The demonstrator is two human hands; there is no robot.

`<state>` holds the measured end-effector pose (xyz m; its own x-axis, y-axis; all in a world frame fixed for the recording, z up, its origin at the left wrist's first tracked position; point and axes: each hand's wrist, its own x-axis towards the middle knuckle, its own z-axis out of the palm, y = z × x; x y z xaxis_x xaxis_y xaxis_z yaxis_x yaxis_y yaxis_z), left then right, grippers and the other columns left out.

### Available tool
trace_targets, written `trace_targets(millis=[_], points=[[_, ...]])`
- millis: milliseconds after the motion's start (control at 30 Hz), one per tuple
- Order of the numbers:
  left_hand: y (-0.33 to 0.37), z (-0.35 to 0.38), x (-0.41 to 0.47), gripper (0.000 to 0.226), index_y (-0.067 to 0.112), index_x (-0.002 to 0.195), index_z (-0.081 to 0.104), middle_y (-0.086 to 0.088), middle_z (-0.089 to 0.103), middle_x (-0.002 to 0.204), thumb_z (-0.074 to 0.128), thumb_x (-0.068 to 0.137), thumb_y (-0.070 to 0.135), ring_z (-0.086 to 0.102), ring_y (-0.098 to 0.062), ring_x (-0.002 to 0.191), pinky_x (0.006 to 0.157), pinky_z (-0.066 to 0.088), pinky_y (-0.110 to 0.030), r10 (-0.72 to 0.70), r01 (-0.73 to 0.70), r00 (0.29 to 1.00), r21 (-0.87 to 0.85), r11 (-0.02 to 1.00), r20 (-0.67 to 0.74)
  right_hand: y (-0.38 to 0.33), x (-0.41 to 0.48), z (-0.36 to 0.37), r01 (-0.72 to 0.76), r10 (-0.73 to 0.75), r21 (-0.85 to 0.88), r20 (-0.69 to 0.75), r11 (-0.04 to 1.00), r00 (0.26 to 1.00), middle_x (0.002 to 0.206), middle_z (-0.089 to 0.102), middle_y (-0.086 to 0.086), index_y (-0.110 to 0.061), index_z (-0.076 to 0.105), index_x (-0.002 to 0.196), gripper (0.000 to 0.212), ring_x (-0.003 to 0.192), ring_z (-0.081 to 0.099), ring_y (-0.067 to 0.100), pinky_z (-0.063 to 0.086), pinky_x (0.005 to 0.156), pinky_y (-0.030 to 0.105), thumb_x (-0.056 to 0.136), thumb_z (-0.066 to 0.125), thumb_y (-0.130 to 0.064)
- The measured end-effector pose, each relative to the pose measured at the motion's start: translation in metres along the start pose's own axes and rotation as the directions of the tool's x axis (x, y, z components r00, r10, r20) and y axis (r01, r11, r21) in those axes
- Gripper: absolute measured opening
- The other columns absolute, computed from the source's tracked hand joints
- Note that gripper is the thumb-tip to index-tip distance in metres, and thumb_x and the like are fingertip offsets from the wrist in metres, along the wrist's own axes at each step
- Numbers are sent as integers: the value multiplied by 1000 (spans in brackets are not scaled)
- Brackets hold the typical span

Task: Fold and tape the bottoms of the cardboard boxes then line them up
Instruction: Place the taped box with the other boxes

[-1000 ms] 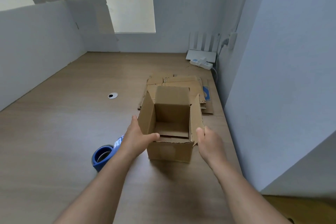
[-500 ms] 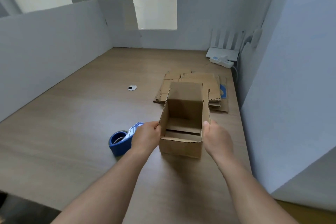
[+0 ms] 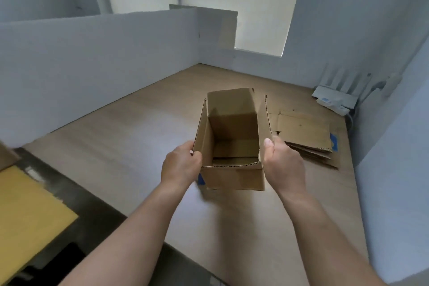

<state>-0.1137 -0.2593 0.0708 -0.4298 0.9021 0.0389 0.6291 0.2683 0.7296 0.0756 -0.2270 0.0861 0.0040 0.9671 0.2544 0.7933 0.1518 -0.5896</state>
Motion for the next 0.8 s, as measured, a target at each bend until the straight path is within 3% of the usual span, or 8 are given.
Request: trace_targets(millis=[233,300,400,567,633,667,733,800], points=[[-78,-90,-27,35,19,63,34,3,39,59,38,98,19,40,-18,60,50,25,-29,-41,64,962,76,995,-269,-92,-24,72,186,-190,40,147,982,971,82,55,15,-10,47,90,25,89,54,39,28,65,35,102,31,-25],[-101,-113,-36,27,14,73,42,1,42,64,38,99,20,41,-20,65,55,27,-30,-65,98,942,85,992,-328,-118,-35,91,227,-237,68,197,971,952,83,56,17,-13,43,87,23,87,52,39,28,66,36,102,31,-26],[-136,-140,-49,28,7,96,58,-9,56,80,36,100,25,48,-27,77,64,31,-31,-125,179,908,102,978,-400,-149,-54,118,287,-323,168,255,943,911,67,46,4,-14,37,78,28,75,46,35,29,66,36,102,33,-27],[-174,-170,-70,35,3,113,58,-16,65,104,34,101,27,52,-32,86,70,37,-34,-253,338,831,90,937,-495,-185,-77,158,322,-413,279,383,905,827,70,51,1,-20,42,74,34,73,56,28,45,68,44,102,32,-36],[-182,-178,-74,34,2,106,59,-18,64,97,36,100,26,55,-37,93,73,41,-37,-299,389,799,70,919,-521,-196,-79,170,353,-449,293,403,889,797,70,50,1,-18,42,75,35,73,53,28,45,69,45,102,31,-36],[-186,-181,-77,32,5,92,59,-16,61,85,36,100,25,54,-38,89,70,40,-38,-319,413,781,61,909,-536,-202,-79,175,364,-466,302,416,881,781,69,50,1,-18,42,74,35,73,53,28,42,67,43,102,31,-36],[-192,-186,-84,35,13,65,40,-6,45,63,37,98,23,45,-37,74,62,31,-37,-375,480,738,46,876,-560,-212,-78,183,384,-498,325,449,865,742,68,48,1,-21,37,69,37,73,50,27,35,64,37,102,31,-36],[-199,-191,-92,39,14,61,28,-3,36,57,37,98,22,38,-34,69,59,26,-35,-423,541,695,35,840,-582,-223,-81,188,400,-531,355,473,845,703,68,47,1,-22,33,66,38,73,47,27,32,64,34,102,31,-36]])
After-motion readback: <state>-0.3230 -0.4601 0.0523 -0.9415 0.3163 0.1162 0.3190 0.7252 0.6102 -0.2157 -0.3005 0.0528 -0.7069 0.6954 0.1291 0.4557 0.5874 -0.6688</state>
